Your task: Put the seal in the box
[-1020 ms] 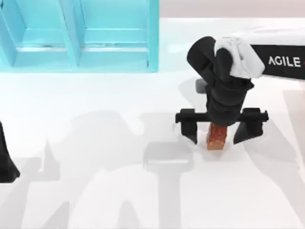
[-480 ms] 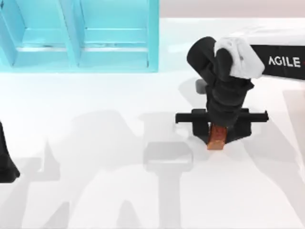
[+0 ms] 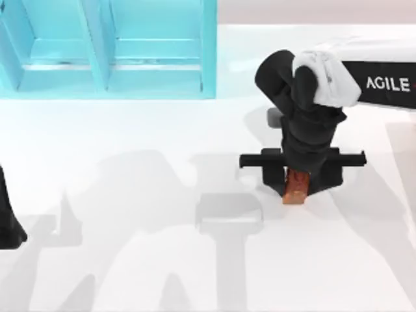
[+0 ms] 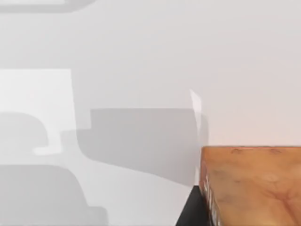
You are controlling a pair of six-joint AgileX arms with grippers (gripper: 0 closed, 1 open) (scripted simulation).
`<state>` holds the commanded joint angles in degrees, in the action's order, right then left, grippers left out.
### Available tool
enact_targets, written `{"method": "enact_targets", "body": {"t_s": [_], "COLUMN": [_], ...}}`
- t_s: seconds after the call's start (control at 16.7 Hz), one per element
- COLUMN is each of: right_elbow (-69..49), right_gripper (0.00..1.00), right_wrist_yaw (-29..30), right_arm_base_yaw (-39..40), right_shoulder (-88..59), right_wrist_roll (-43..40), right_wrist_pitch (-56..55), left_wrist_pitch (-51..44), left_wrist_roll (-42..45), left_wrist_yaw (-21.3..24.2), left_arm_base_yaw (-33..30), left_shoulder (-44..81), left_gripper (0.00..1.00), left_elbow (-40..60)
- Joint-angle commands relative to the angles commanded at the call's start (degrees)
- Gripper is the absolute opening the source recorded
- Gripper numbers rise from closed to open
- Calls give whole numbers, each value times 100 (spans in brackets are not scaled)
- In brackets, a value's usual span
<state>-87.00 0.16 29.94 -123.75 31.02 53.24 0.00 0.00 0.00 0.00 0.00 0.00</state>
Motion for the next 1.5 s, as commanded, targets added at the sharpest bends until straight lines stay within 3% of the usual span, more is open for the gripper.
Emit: {"method": "enact_targets", "body": {"t_s": [0.24, 0.66, 1.08, 1.26, 1.5], "right_elbow": [-209, -1400, -1536, -1501, -1319], "right_gripper": [0, 0, 0, 0, 0], "right_wrist_yaw": [0, -2, -5, -15, -24], "right_arm_base_yaw": [-1, -7, -77, -619, -2125], "right_shoulder": [45, 436, 499, 595, 861], "right_wrist_roll": [14, -10, -79, -619, -2136], "right_wrist_pitch": [236, 1889, 2055, 2136, 2310], "left_wrist_pitch": [0, 0, 0, 0, 0], "left_wrist_roll": [0, 0, 0, 0, 0], "left_wrist_yaw": [0, 0, 0, 0, 0], "left_arm_base_yaw": [0, 0, 0, 0, 0], "left_shoulder": [0, 0, 0, 0, 0], "left_gripper": [100, 100, 100, 100, 100], "left_elbow": [0, 0, 0, 0, 0]}}
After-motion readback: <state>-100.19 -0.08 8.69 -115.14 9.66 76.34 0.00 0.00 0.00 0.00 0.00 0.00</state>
